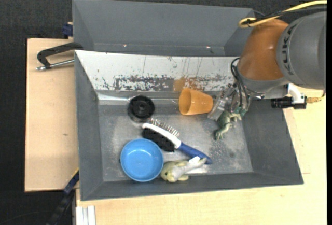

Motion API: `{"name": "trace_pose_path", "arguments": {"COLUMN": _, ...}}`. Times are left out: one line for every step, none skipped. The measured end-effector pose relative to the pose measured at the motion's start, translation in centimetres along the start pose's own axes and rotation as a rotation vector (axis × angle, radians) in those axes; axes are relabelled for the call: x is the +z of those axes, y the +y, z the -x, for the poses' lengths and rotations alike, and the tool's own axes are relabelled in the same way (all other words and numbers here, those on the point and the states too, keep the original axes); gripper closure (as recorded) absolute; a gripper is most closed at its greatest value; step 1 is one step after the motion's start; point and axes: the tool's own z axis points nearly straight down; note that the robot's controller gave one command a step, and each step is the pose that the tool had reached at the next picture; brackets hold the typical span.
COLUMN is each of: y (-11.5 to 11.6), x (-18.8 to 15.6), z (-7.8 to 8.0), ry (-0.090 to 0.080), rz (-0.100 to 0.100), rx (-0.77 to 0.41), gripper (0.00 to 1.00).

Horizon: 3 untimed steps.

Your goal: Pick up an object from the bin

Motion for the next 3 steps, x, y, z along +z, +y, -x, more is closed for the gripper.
{"name": "trace_pose_path", "arguments": {"y": -0.5, "x": 0.0, "z": 0.1, "ry": 0.001, "rz": -0.004, "rx": 0.005, "gripper": 0.00}}
{"name": "trace_pose_path", "arguments": {"y": -11.1, "x": 2.1, "z": -4.1, "ry": 0.007, "rz": -0.008, "rx": -0.283, "gripper": 0.00}}
{"name": "trace_pose_path", "arguments": {"y": -4.2, "x": 2.1, "z": -3.3, "ry": 0.000, "rz": 0.000, "rx": -0.274, "gripper": 0.00}}
